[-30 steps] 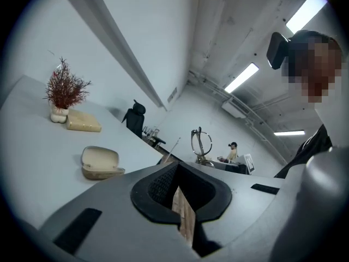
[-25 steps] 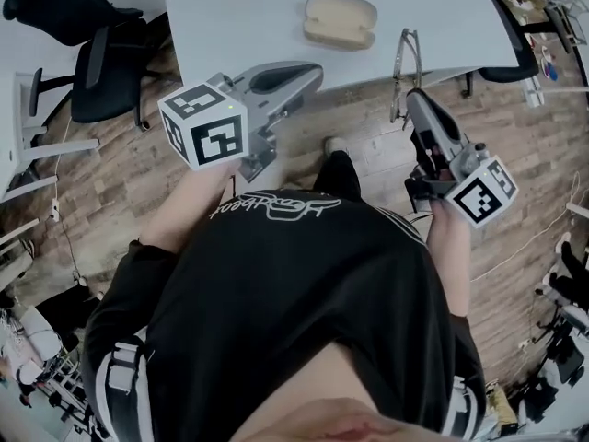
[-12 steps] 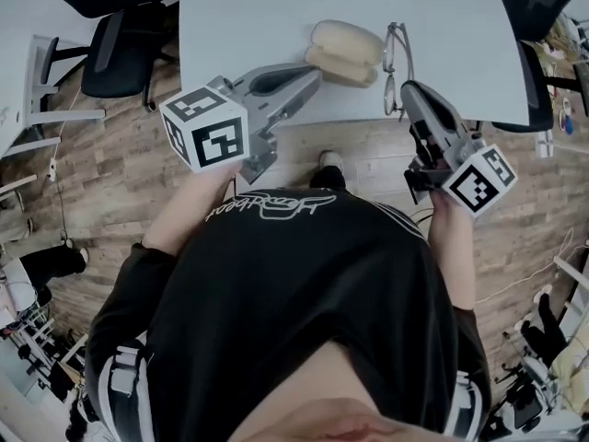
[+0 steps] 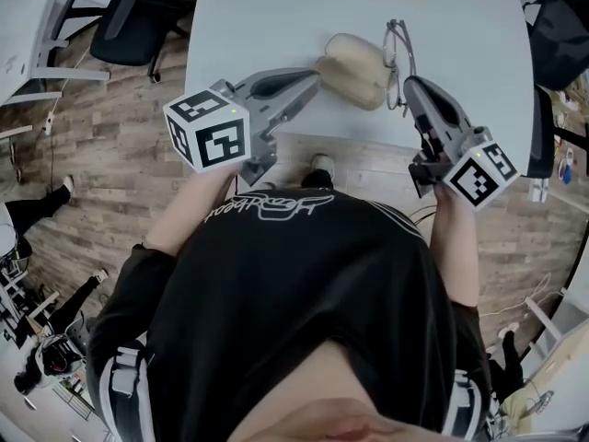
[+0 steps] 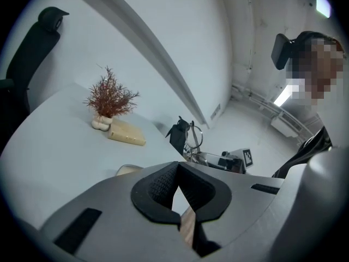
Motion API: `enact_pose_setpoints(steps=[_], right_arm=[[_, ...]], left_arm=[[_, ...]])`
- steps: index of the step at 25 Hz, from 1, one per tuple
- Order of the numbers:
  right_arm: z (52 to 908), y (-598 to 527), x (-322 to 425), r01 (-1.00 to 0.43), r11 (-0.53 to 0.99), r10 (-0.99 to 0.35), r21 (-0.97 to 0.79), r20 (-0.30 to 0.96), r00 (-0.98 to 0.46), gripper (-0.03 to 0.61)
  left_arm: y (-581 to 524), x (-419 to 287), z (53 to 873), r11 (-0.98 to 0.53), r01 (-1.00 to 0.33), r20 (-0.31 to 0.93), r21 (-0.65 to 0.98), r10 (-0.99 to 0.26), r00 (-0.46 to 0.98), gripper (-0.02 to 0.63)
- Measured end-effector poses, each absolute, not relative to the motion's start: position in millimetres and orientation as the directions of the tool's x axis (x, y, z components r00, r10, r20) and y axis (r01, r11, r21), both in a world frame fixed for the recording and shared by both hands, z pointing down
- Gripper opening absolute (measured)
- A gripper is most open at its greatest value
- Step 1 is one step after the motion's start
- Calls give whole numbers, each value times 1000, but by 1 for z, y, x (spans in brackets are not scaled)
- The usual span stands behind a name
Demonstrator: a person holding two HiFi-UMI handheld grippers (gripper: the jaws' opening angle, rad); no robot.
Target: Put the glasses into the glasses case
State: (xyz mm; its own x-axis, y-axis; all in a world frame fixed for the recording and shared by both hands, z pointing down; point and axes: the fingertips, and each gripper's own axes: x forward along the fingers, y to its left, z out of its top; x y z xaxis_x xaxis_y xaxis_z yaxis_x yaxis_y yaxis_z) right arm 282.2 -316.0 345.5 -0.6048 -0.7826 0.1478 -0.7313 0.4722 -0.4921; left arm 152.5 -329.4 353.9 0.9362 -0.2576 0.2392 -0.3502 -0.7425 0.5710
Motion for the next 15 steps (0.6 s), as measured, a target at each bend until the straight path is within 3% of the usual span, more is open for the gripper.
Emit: enact_pose_setpoints(steps=[15], right_arm=[[419,-363,255,-727,618,-620,-300,382,-685,23]], left_arm=[[-349,111,372,-649,-493,260,580,-426,866,6]])
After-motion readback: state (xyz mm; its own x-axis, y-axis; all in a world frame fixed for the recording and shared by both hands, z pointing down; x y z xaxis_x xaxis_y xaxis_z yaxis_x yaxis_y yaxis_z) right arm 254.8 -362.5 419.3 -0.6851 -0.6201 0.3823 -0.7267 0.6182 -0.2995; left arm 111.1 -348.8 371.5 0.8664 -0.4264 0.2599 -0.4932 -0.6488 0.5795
